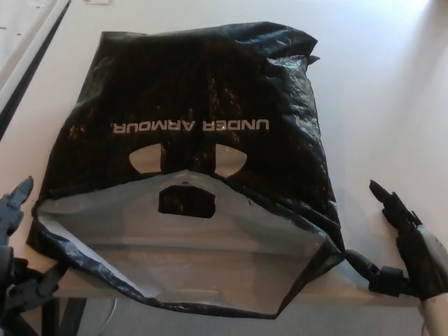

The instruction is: A plastic bag is kept infront of the robot in the middle of the desk and the robot uses both its hands to grab it from the top and lifts it up and then releases it.

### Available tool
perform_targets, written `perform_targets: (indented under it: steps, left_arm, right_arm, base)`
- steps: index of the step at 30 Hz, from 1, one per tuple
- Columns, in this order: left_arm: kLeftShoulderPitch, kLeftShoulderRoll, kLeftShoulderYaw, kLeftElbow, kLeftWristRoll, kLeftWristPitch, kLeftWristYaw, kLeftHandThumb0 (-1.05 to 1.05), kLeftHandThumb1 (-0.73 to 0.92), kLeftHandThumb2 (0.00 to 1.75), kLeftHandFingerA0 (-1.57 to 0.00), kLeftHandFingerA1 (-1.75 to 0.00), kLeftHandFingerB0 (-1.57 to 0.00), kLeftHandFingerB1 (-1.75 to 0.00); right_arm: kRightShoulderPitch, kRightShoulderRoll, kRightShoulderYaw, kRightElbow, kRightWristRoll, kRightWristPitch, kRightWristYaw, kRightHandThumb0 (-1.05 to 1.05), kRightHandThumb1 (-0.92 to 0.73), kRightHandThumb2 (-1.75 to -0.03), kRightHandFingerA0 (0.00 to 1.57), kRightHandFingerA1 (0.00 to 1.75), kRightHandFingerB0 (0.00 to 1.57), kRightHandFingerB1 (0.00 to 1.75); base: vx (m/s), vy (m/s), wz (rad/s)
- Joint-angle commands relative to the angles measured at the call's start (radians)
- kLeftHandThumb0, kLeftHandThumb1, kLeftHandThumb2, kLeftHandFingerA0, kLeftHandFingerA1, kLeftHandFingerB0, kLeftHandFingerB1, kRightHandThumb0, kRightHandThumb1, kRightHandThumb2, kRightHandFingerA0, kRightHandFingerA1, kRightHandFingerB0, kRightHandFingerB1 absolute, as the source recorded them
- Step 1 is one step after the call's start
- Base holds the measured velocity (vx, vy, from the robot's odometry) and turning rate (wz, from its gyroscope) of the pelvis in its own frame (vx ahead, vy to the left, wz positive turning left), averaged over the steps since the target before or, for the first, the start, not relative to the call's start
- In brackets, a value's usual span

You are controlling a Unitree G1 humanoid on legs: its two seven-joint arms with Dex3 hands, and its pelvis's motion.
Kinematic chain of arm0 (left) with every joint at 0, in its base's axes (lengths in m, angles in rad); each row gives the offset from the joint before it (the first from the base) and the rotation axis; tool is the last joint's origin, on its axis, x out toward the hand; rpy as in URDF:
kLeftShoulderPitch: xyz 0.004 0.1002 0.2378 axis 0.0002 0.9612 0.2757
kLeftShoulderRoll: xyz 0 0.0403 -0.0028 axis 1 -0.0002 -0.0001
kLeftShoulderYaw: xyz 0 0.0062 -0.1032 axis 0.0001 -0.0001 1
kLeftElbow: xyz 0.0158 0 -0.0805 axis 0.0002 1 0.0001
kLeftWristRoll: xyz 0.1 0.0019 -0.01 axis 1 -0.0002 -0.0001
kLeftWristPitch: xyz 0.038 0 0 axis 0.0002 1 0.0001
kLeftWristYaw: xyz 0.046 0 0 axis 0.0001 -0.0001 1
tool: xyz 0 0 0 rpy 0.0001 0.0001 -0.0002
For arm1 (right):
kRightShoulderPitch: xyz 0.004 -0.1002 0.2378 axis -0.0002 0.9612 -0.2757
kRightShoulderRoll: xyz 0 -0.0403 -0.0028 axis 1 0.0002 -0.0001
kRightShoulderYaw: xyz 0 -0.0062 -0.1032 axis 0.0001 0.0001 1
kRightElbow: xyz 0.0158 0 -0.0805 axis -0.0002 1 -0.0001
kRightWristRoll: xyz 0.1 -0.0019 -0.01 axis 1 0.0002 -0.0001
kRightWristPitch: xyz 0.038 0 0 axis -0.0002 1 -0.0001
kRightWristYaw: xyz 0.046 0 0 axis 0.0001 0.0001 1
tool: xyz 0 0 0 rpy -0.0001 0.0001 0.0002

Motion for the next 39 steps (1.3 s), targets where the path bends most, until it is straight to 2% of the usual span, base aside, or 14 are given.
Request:
perform_targets:
  steps: [1, 6, 11, 13, 14, 16, 17, 18, 20, 21, 22, 23, 24, 39]
  left_arm:
    - [0.006, 0.016, -0.03, -0.002, 0.026, 0.066, 0.001, -0.18, 0.56, 0.56, -0.25, -0.44, -0.02, -0.24]
    - [0.02, 0.021, -0.076, 0.025, 0.055, 0.076, 0.01, -0.22, 0.5, 0.65, -0.27, -0.52, -0.06, -0.18]
    - [0.027, 0.028, -0.101, 0.022, 0.042, 0.099, -0.017, -0.2, 0.56, 0.56, -0.28, -0.48, 0.0, -0.24]
    - [0.024, 0.027, -0.106, 0.038, 0.027, 0.101, -0.027, -0.23, 0.49, 0.68, -0.27, -0.56, -0.03, -0.16]
    - [0.022, 0.028, -0.105, 0.043, 0.02, 0.102, -0.029, -0.2, 0.54, 0.58, -0.29, -0.55, -0.02, -0.21]
    - [0.016, 0.024, -0.103, 0.06, -0.001, 0.108, -0.038, -0.2, 0.53, 0.57, -0.29, -0.53, -0.02, -0.21]
    - [0.015, 0.026, -0.104, 0.063, -0.003, 0.111, -0.041, -0.21, 0.54, 0.58, -0.29, -0.54, -0.02, -0.21]
    - [0.014, 0.028, -0.103, 0.072, -0.008, 0.107, -0.045, -0.24, 0.49, 0.68, -0.29, -0.61, -0.05, -0.16]
    - [0.012, 0.03, -0.104, 0.089, -0.021, 0.096, -0.053, -0.21, 0.52, 0.59, -0.31, -0.61, -0.05, -0.17]
    - [0.01, 0.029, -0.103, 0.098, -0.029, 0.089, -0.055, -0.21, 0.53, 0.59, -0.33, -0.63, -0.04, -0.21]
    - [0.007, 0.029, -0.1, 0.109, -0.037, 0.082, -0.057, -0.21, 0.53, 0.59, -0.33, -0.63, -0.04, -0.21]
    - [0.005, 0.03, -0.098, 0.117, -0.047, 0.073, -0.062, -0.23, 0.54, 0.6, -0.34, -0.65, -0.06, -0.2]
    - [0.004, 0.031, -0.097, 0.122, -0.051, 0.069, -0.065, -0.23, 0.54, 0.6, -0.34, -0.65, -0.06, -0.2]
    - [0.007, 0.016, -0.073, 0.125, -0.15, 0.077, -0.121, -0.26, 0.6, 0.58, -0.41, -0.75, -0.19, -0.28]
  right_arm:
    - [0.049, 0.032, 0.043, 0.021, -0.002, 0.073, 0.059, -0.66, -0.54, -0.57, 0.3, 0.36, 0.05, 0.22]
    - [0.046, 0.041, 0.064, 0.037, 0.002, 0.083, 0.062, -0.65, -0.54, -0.58, 0.32, 0.36, 0.05, 0.21]
    - [0.044, 0.044, 0.101, 0.028, -0.016, 0.097, 0.043, -0.64, -0.55, -0.58, 0.31, 0.36, 0.06, 0.22]
    - [0.05, 0.045, 0.115, 0.023, -0.023, 0.096, 0.029, -0.62, -0.53, -0.58, 0.3, 0.36, 0.06, 0.22]
    - [0.048, 0.048, 0.121, 0.021, -0.02, 0.097, 0.03, -0.66, -0.43, -0.78, 0.24, 0.46, 0.06, 0.23]
    - [0.055, 0.055, 0.131, 0.019, -0.013, 0.096, 0.024, -0.67, -0.43, -0.79, 0.28, 0.48, 0.04, 0.22]
    - [0.058, 0.055, 0.135, 0.017, -0.012, 0.095, 0.025, -0.66, -0.42, -0.79, 0.28, 0.48, 0.03, 0.23]
    - [0.062, 0.055, 0.14, 0.01, -0.012, 0.098, 0.029, -0.63, -0.54, -0.58, 0.33, 0.36, 0.06, 0.21]
    - [0.076, 0.05, 0.149, -0.009, -0.008, 0.109, 0.038, -0.63, -0.53, -0.57, 0.34, 0.35, 0.06, 0.22]
    - [0.083, 0.048, 0.152, -0.017, -0.004, 0.11, 0.04, -0.65, -0.43, -0.79, 0.29, 0.48, 0.04, 0.22]
    - [0.087, 0.046, 0.155, -0.022, -0.002, 0.107, 0.041, -0.65, -0.43, -0.79, 0.29, 0.48, 0.04, 0.22]
    - [0.097, 0.038, 0.161, -0.038, -0.003, 0.104, 0.046, -0.6, -0.52, -0.57, 0.34, 0.36, 0.06, 0.21]
    - [0.102, 0.034, 0.164, -0.047, -0.002, 0.103, 0.047, -0.6, -0.52, -0.57, 0.34, 0.36, 0.06, 0.21]
    - [0.29, -0.225, 0.134, -0.405, 0.012, 0.036, 0.174, -0.62, -0.52, -0.57, 0.34, 0.38, 0.06, 0.22]
  base:
    - [0.0, 0.0, 0.0]
    - [0.0, 0.0, 0.0]
    - [0.0, 0.0, 0.0]
    - [0.0, 0.0, 0.0]
    - [0.0, 0.0, 0.0]
    - [0.0, 0.0, 0.0]
    - [0.0, 0.0, 0.0]
    - [0.0, 0.0, 0.0]
    - [0.0, 0.0, 0.0]
    - [0.0, 0.0, 0.0]
    - [0.0, 0.0, 0.0]
    - [0.0, 0.0, 0.0]
    - [0.0, 0.0, 0.0]
    - [0.0, 0.0, 0.0]
